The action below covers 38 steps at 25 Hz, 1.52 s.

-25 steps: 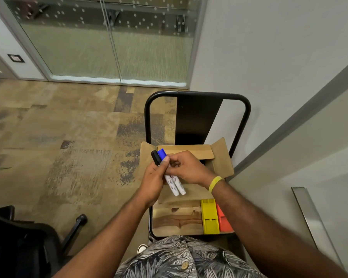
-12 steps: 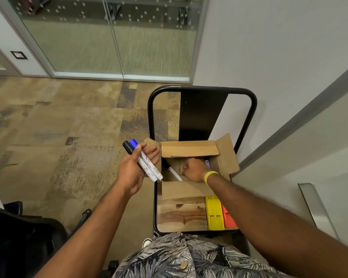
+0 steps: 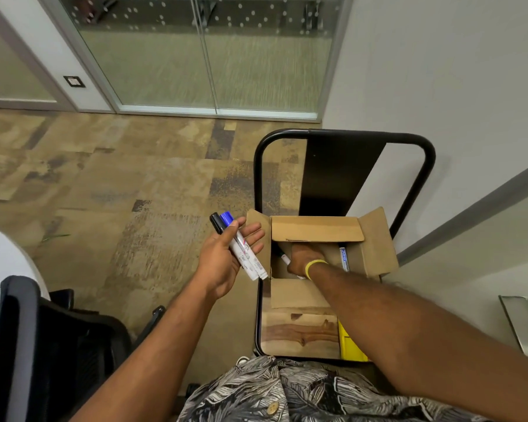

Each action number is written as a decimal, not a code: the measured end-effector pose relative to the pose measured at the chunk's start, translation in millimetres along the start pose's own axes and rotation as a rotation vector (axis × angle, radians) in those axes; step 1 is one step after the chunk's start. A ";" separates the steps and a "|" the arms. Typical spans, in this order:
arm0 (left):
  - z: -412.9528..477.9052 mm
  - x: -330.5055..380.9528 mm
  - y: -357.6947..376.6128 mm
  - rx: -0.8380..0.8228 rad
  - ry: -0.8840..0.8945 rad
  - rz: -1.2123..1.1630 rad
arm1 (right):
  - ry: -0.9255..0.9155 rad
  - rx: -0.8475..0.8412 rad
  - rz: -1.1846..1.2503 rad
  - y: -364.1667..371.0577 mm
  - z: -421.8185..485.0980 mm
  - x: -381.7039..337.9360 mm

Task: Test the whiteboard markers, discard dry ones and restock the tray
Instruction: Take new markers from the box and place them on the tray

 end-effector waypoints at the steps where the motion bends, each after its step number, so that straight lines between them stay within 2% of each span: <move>1: 0.5 0.3 -1.3 0.002 0.000 0.004 | 0.000 0.003 -0.003 -0.4 0.5 1.2; 9: 12.2 -4.9 16.4 -0.014 -0.030 0.021 | -0.054 0.053 0.107 -33.3 -34.6 21.9; 12: 15.1 -7.1 22.1 -0.017 -0.034 0.025 | -0.170 0.089 0.239 -53.1 -66.8 16.9; 15: 15.8 -9.4 31.6 -0.048 -0.034 0.078 | -0.231 0.211 0.500 -83.3 -103.4 9.7; 18: 10.1 -23.3 50.9 -0.104 -0.065 0.130 | -0.226 0.311 0.719 -103.9 -122.4 0.7; 22: 0.4 -46.4 74.2 -0.179 -0.121 0.265 | -0.187 0.393 0.856 -108.8 -130.3 0.5; 26: -11.0 -52.2 92.6 -0.223 -0.092 0.230 | -0.152 0.486 0.813 -107.4 -138.0 5.8; 31: -15.5 -53.7 91.6 -0.188 -0.064 0.225 | -0.138 0.487 0.832 -103.2 -142.0 14.6; 35: -13.8 -50.0 80.3 -0.143 -0.058 0.173 | -0.004 0.532 0.617 -96.2 -142.5 55.8; 38: -13.7 -47.6 74.5 -0.132 -0.061 0.166 | 0.034 0.380 0.392 -72.7 -124.1 68.0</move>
Point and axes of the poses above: each hand's wrist, its own z-axis towards the middle knuckle, its own y-axis out of the palm, x = y × z, the point moved 9 cm from there along z, towards the middle knuckle, and after that the axes turned 8 degrees about z, right-handed, at the moved point
